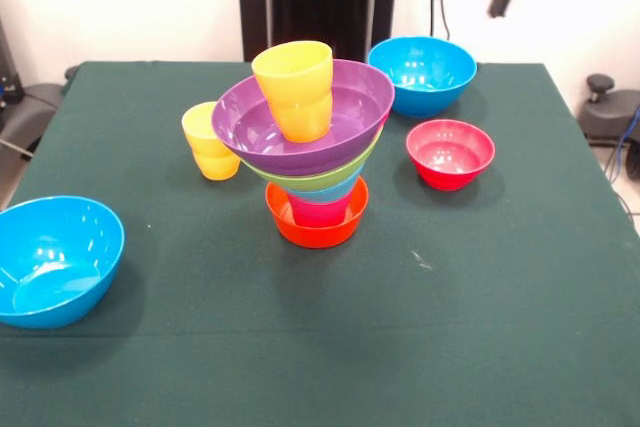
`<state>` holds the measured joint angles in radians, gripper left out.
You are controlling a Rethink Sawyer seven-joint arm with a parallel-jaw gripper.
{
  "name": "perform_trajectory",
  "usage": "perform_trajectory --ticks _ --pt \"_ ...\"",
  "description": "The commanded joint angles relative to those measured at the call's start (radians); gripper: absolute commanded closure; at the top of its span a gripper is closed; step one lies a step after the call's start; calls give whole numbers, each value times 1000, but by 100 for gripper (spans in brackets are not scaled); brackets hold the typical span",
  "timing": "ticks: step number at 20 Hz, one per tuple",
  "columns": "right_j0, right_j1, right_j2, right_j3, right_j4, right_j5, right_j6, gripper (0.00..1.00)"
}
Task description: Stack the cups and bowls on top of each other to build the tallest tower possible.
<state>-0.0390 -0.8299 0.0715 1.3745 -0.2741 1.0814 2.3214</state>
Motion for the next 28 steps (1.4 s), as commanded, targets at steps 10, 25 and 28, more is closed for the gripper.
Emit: perform_trajectory --ticks 10,25,28 --pt "145 108 -86 3 24 -11 293 0" --pt "178 120 -133 18 51 -60 272 0" --pt "186 122 -141 19 49 -64 273 0"
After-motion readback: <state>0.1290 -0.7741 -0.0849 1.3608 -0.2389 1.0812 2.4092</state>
